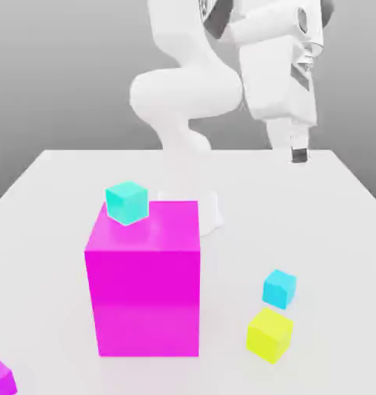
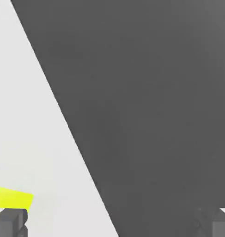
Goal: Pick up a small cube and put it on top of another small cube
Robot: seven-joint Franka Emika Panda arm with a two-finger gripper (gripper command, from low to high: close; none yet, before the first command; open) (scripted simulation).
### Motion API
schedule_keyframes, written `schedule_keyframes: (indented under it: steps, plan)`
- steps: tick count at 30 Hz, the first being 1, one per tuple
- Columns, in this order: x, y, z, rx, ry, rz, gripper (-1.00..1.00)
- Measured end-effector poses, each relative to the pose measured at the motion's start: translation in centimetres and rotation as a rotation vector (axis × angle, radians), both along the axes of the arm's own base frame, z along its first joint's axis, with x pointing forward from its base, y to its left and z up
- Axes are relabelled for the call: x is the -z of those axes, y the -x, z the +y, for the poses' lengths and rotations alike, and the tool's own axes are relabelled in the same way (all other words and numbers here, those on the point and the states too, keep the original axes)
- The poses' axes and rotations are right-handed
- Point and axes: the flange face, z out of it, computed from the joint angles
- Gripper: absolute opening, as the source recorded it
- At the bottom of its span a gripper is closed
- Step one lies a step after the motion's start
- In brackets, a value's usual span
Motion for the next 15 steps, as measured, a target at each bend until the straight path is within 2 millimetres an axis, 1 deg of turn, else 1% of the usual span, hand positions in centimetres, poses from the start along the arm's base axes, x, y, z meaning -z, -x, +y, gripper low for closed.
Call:
schedule_keyframes:
  steps: [3,7,11,15]
  plan:
    - [3.6,0.9,1.4,-0.159,0.060,0.036,0.00]
    - [8.3,2.6,3.0,-0.376,0.132,0.083,0.00]
    - [12.7,4.9,4.2,-0.596,0.195,0.129,0.00]
    - [16.7,7.5,5.1,-0.819,0.250,0.174,0.00]
